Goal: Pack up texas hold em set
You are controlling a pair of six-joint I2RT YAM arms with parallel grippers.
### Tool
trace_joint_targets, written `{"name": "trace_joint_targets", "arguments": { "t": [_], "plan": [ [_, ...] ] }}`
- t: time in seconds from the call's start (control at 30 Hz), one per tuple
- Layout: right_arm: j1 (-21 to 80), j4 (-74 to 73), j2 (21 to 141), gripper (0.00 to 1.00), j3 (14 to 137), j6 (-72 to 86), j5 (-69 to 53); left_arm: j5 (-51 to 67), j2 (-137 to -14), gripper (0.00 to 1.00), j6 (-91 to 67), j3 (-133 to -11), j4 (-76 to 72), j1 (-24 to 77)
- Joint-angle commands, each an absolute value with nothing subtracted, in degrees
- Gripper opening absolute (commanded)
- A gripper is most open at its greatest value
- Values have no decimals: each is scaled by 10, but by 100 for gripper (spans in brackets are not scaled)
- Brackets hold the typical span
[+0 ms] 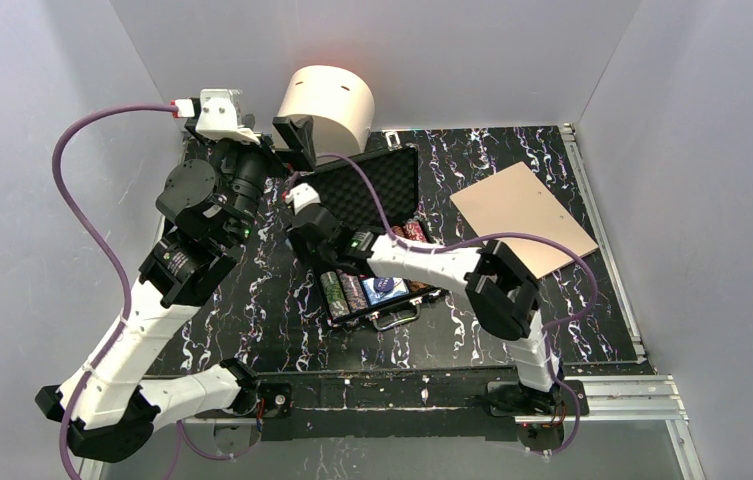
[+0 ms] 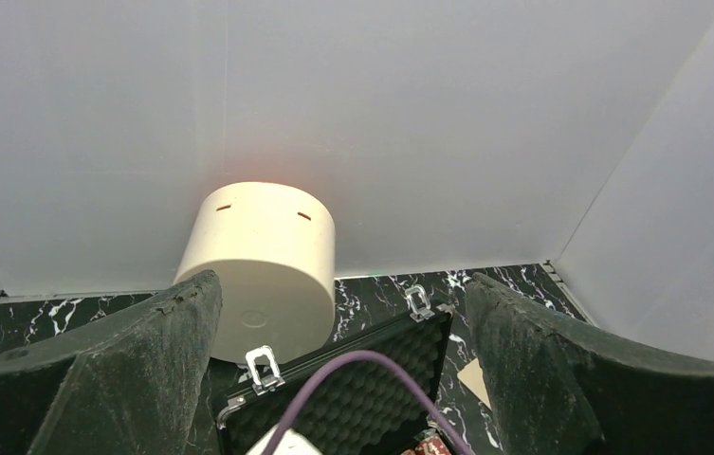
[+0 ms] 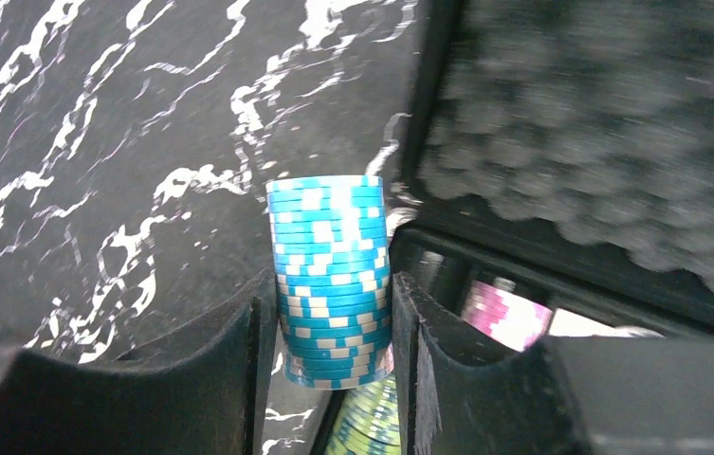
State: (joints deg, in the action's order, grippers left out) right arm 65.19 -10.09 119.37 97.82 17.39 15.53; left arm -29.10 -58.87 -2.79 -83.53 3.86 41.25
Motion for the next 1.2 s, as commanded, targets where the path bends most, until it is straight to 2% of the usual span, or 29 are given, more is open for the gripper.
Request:
{"name": "trace_joint_targets", "arguments": {
  "t": [0.0,0.2,0.7,1.17],
  "plan": [
    [640,-33,1121,39,946,243,254,-299,-579,98,-23,-852,26,415],
    [621,-78,1122,39,941,307,277,-295,-579,98,-28,-848,29,414],
    [623,-55,1143,40,915,328,272,-297,-578,98,-25,-839,26,416],
    [624,-102,1182,40,944,353,253,-299,-575,98,-26,-829,25,415]
  ]
}}
